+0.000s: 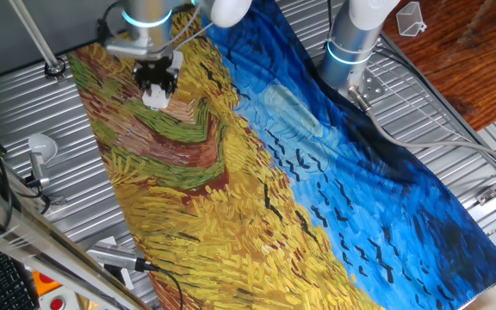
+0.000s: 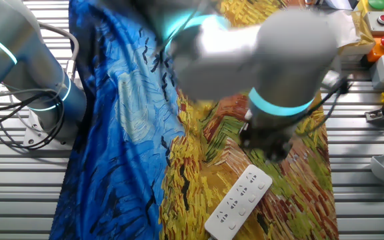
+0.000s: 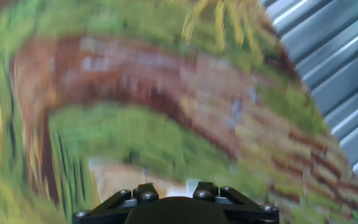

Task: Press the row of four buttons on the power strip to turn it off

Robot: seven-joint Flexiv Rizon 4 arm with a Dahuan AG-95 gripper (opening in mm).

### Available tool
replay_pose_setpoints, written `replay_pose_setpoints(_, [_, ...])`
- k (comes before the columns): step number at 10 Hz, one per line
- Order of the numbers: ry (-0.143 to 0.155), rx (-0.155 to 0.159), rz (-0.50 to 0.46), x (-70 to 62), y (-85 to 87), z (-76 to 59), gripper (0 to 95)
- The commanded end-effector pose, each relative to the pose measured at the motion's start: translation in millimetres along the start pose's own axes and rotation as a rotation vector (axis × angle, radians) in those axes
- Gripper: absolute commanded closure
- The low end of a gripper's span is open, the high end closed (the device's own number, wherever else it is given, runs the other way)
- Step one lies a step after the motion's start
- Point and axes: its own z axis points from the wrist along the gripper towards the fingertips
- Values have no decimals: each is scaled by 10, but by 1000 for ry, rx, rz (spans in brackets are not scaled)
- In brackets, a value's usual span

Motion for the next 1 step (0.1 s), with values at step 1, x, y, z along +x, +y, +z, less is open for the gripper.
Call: replay_pose_setpoints(1, [-3, -5, 55, -404, 48, -31, 570])
